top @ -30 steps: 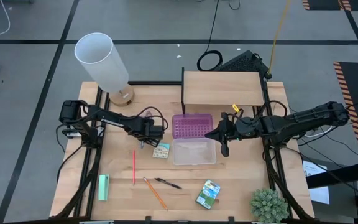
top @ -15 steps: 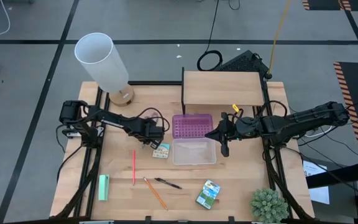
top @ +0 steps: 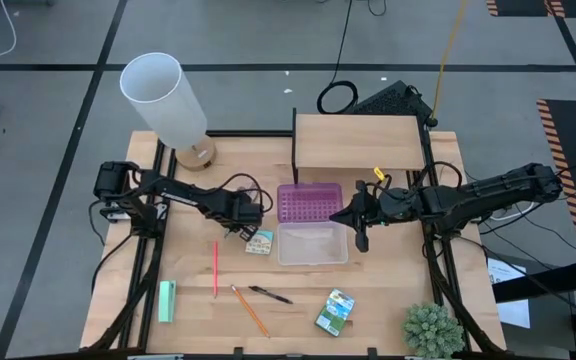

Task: Pack school essentials
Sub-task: Put the purple scissors into the purple supply box

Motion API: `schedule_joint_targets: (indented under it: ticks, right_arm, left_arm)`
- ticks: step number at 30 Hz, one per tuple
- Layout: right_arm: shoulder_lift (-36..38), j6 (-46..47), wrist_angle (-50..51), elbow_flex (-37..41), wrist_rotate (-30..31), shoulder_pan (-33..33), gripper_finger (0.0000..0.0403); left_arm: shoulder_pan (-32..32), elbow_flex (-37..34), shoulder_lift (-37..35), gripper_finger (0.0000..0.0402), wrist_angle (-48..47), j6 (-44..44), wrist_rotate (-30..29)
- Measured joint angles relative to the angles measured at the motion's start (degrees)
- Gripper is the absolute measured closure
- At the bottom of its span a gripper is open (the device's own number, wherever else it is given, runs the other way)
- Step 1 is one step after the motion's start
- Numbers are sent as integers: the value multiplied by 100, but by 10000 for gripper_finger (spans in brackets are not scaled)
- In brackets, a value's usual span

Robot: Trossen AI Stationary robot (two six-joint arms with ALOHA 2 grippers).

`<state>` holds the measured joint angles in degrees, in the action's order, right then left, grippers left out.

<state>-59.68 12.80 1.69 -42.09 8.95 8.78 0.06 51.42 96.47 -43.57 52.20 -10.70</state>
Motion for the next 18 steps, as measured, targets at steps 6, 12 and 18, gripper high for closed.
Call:
schedule_joint_targets:
  ticks: [6, 12, 18]
  right_arm:
    - [0, 0, -2, 0, 0, 0, 403]
    - [0, 0, -2, 0, 0, 0, 403]
    - [0, -1, 16, 0, 0, 0, 403]
  left_arm:
    - [-20, 2, -4, 331, -7, -49, 0]
    - [-55, 10, -194, 331, 9, -127, -19]
    - [-191, 15, -636, 331, -2, -156, -226]
